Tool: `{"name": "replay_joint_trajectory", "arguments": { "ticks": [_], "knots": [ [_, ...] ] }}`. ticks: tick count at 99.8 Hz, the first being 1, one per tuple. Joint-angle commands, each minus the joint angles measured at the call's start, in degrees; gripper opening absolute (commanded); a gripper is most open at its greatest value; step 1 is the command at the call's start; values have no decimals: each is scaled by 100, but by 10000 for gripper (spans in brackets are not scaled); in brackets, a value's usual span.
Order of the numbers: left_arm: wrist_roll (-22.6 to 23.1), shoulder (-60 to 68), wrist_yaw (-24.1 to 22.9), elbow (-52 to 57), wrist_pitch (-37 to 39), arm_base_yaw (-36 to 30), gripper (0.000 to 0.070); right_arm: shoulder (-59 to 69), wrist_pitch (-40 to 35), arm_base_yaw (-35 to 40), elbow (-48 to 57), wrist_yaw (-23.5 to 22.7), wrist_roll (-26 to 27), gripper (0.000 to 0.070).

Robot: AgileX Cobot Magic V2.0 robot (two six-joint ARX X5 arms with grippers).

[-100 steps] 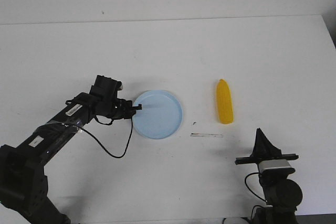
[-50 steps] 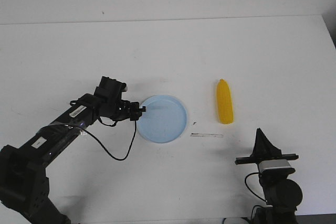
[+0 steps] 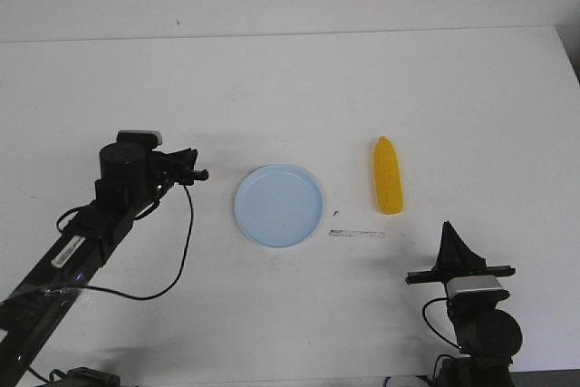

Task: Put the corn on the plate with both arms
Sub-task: 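Withdraw the left gripper back to its rest pose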

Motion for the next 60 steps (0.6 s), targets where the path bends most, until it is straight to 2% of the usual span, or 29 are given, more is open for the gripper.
{"name": "replay_joint_trajectory", "arguments": {
  "ticks": [1,19,43,60],
  "knots": [
    [686,-339,-35,-310,492,157,0,-2,61,11,-7,4,72,6],
    [1526,-1390,-37,-1185,1008,682,0,-2,61,11,-7,4,72,6],
    [1537,-2970,-247,-2273,1469,1462,0,-2,61,11,-7,4,72,5],
    [1425,-4070,-365,-2994,1482,1790,1,0,61,11,-7,4,72,6]
  ]
}}
